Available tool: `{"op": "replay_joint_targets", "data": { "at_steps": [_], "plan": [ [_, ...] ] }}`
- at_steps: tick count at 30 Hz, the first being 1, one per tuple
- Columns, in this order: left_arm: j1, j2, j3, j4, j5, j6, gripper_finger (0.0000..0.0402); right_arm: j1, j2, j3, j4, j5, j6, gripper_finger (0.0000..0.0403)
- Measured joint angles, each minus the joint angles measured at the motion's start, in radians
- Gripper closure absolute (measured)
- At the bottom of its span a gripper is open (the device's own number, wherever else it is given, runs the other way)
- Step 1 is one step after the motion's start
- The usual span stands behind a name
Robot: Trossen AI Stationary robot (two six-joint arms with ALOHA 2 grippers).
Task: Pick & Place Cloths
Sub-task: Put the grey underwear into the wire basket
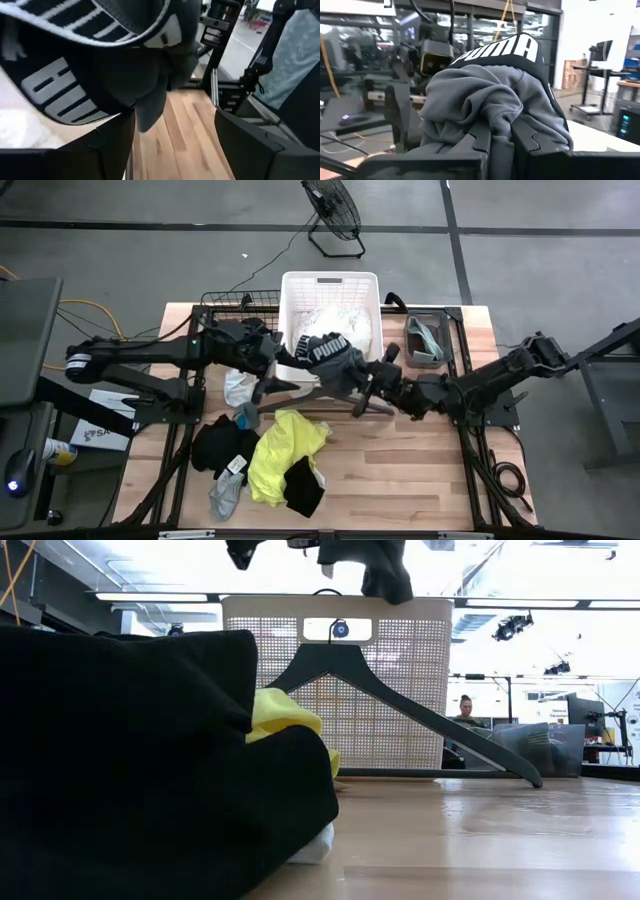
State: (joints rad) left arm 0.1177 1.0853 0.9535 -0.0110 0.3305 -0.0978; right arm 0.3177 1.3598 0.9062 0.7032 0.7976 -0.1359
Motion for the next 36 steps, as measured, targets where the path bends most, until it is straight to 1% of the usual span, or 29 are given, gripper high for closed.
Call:
{"op": "replay_joint_targets", "data": {
  "at_steps": [4, 8, 13, 21, 25, 34, 36],
  "plan": [
    [0.0, 0.019, 0.0, 0.093, 0.0, 0.0, 0.0133, -0.027, 0.001, 0.0, -0.004, -0.065, 0.008, 0.0382],
    [0.0, 0.018, 0.0, 0.162, 0.0, 0.03, 0.0133, -0.034, 0.003, 0.0, -0.009, -0.076, 0.016, 0.0382],
    [-0.001, 0.026, 0.001, 0.241, -0.009, 0.052, 0.0133, -0.055, 0.004, 0.0, 0.043, -0.149, 0.019, 0.0382],
    [0.0, 0.062, 0.002, 0.262, -0.035, 0.068, 0.0133, -0.11, 0.005, 0.0, 0.071, -0.266, 0.054, 0.0382],
    [0.0, 0.091, 0.001, 0.32, -0.029, 0.068, 0.0132, -0.129, 0.005, 0.0, 0.072, -0.328, 0.06, 0.0382],
    [0.0, 0.172, 0.002, 0.448, -0.026, 0.066, 0.0132, -0.133, 0.005, 0.0, 0.068, -0.335, 0.055, 0.0383],
    [0.0, 0.188, 0.002, 0.465, -0.021, 0.062, 0.0132, -0.143, 0.005, 0.0, 0.062, -0.372, 0.054, 0.0383]
  ]
}}
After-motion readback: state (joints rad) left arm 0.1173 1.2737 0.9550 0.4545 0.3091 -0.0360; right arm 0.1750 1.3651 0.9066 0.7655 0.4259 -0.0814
